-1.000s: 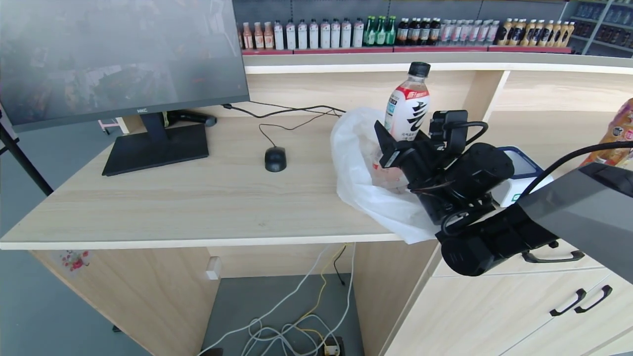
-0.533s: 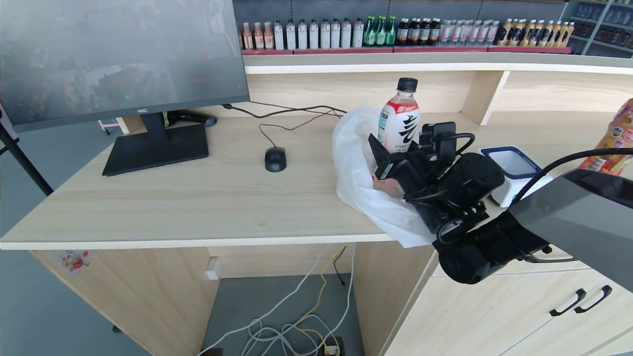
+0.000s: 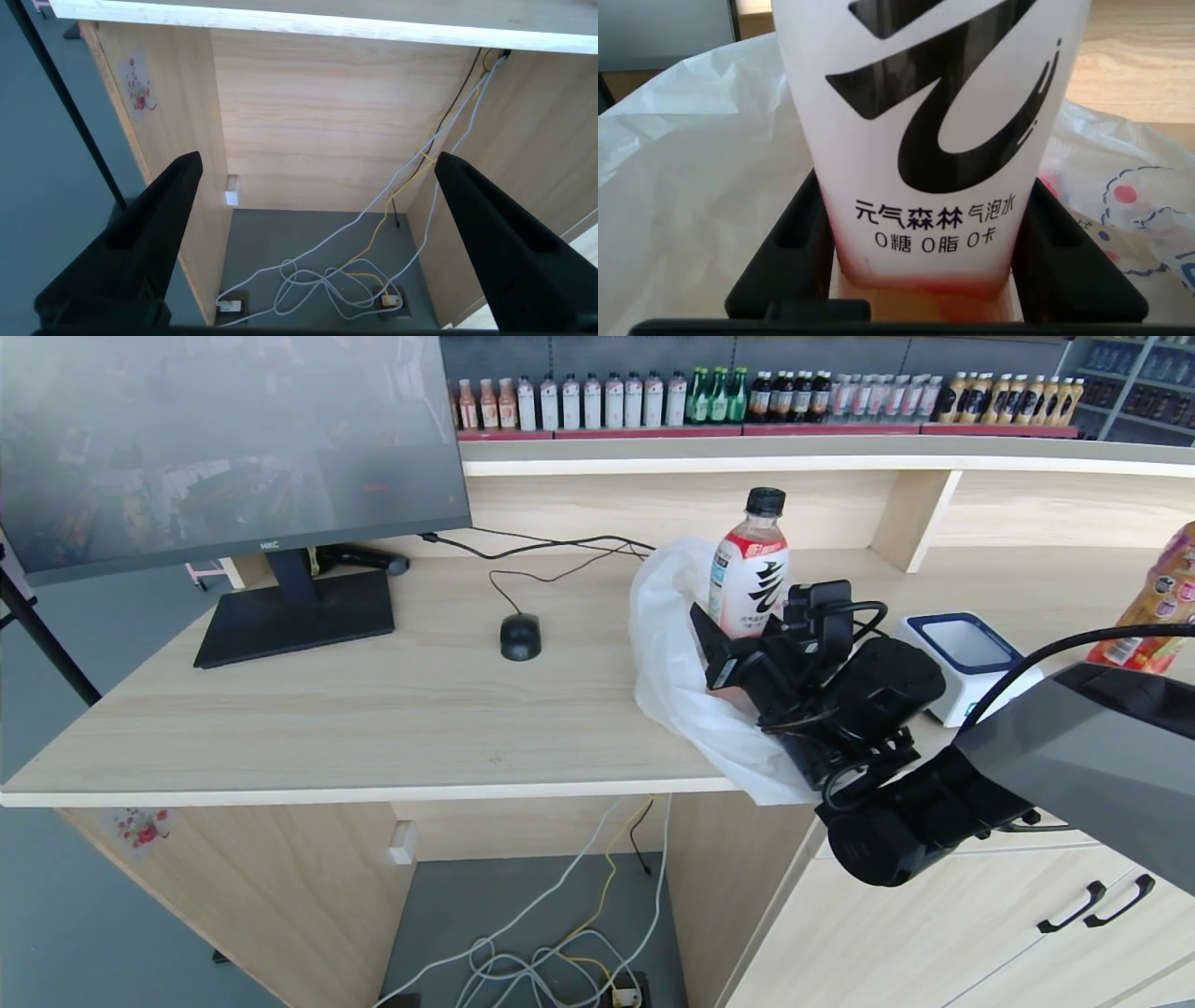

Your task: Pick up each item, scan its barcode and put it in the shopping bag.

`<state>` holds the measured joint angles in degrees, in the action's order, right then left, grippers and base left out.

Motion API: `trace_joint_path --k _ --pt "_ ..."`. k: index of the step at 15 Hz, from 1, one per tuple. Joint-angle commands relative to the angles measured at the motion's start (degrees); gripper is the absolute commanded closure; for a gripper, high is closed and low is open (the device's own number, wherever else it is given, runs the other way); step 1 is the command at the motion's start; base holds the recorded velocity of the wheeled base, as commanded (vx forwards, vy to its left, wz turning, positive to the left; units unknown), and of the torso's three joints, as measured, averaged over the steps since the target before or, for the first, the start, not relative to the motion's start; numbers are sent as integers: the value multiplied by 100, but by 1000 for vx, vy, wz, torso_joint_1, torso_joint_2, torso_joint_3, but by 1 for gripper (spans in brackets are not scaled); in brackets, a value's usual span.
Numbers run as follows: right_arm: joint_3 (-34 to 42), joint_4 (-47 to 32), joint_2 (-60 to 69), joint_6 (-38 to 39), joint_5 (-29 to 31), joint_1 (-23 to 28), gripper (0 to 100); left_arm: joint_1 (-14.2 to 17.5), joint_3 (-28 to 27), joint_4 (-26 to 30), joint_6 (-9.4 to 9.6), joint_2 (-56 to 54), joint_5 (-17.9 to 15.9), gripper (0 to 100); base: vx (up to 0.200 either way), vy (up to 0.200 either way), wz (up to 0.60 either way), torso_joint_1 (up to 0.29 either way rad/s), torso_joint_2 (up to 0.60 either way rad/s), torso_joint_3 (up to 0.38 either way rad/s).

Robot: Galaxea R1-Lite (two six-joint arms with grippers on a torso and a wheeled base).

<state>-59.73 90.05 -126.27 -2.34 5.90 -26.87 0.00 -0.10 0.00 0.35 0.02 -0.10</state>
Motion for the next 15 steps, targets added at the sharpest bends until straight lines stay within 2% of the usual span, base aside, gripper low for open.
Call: trace_joint_path --k 1,8,9,15 --pt "85 -5 -12 -3 8 -11 100 0 1 0 0 -2 1 0 0 0 0 0 0 0" --pt "85 -5 15 14 8 -3 100 0 1 0 0 -2 1 0 0 0 0 0 0 0" --pt "85 -5 23 14 8 -3 0 0 1 0 0 -2 1 0 0 0 0 0 0 0" --pt "199 -5 147 23 16 -11 0 0 1 0 0 -2 1 0 0 0 0 0 0 0"
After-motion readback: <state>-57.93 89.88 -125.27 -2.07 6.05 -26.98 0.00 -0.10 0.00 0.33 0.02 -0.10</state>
